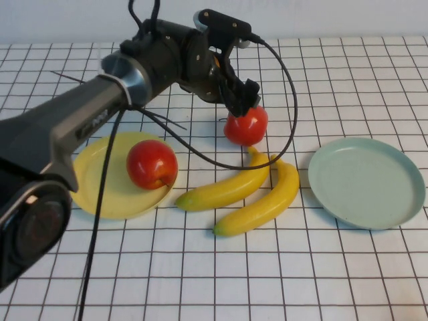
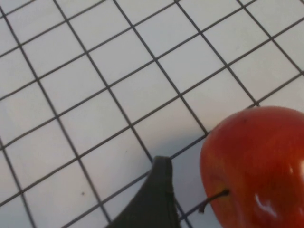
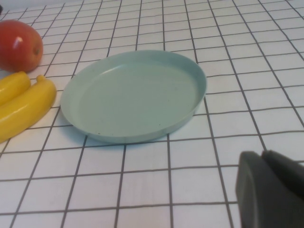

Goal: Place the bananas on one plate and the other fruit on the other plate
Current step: Put one type of fruit in the left plate, then put another type of fruit in the right plate

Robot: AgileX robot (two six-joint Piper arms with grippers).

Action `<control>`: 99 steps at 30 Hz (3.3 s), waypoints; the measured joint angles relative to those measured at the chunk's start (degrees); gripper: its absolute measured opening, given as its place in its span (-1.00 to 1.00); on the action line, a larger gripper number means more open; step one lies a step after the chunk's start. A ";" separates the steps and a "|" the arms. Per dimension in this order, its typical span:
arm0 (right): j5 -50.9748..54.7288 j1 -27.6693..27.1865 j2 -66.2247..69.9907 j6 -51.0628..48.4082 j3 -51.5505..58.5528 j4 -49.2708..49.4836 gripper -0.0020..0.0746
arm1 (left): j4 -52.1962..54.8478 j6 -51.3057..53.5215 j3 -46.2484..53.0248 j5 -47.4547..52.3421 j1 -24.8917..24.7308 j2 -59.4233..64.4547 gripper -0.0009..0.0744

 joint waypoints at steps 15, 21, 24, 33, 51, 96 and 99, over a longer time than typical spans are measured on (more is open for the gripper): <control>0.00 0.00 0.00 0.00 0.00 0.00 -0.99 | -10.53 4.46 -8.21 1.45 0.00 9.39 0.80; 0.00 0.00 0.00 0.00 0.00 0.00 -0.99 | -11.00 5.43 -8.32 1.40 0.00 9.61 0.80; 0.00 0.00 0.00 0.00 0.00 0.00 -0.99 | -11.03 5.57 -8.32 1.65 0.00 9.61 0.74; 0.00 0.00 0.00 0.00 0.00 0.00 -0.99 | -11.87 5.60 -10.80 6.58 0.00 9.81 0.55; 0.00 0.00 0.00 0.00 0.00 0.00 -0.99 | 3.16 4.37 -12.60 32.97 9.90 -5.77 0.55; 0.00 0.00 0.00 0.00 0.00 0.00 -0.99 | -10.17 10.80 46.41 6.90 20.11 -47.89 -0.75; 0.00 0.00 0.00 0.00 0.00 0.00 -0.99 | -9.96 10.80 55.66 1.21 20.11 -56.00 -0.90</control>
